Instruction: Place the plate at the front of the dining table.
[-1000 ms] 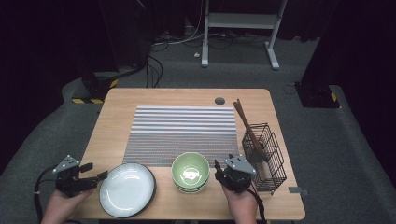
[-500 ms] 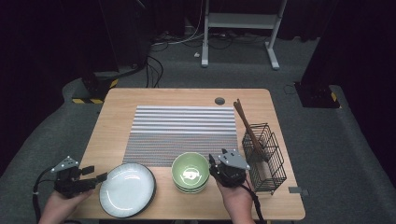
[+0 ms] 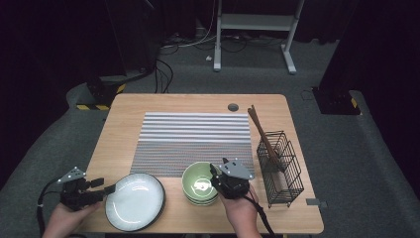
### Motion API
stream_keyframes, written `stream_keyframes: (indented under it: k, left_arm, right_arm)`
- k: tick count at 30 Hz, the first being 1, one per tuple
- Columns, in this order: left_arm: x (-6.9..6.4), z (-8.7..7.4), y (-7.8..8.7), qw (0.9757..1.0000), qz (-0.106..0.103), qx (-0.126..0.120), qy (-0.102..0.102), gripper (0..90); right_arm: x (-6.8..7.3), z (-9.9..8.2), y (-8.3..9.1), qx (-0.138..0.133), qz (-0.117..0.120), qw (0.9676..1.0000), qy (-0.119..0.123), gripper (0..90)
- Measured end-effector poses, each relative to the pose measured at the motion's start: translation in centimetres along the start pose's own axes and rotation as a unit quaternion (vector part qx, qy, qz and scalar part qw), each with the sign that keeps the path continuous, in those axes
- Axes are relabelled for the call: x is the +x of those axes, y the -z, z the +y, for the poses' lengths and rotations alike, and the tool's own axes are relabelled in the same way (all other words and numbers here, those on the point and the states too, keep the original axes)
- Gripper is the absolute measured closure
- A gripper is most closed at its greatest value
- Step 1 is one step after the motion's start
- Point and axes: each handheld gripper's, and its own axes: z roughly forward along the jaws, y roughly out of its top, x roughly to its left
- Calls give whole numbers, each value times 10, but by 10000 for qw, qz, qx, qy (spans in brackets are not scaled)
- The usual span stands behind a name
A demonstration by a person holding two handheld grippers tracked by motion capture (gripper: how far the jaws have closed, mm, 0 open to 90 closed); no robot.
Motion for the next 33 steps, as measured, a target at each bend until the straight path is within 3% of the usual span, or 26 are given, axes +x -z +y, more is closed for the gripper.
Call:
stream_keyframes:
  k: [6, 14, 23, 33]
  left_arm:
    - [-1, 0, 0, 10000, 56, -14, -40, 360]
    - [0, 1, 0, 10000, 29, -3, 36, 366]
    - [-1, 0, 2, 10000, -41, -30, -46, 388]
    - [-1, 1, 2, 9999, -77, -40, -52, 408]
  right_arm:
    - [19, 6, -2, 13, 160, 9998, 143, 539]
    - [36, 10, -8, 29, 392, 9992, 81, 553]
    - [57, 17, -11, -23, 599, 9979, 237, 531]
    - [79, 25, -14, 1, 699, 9972, 276, 562]
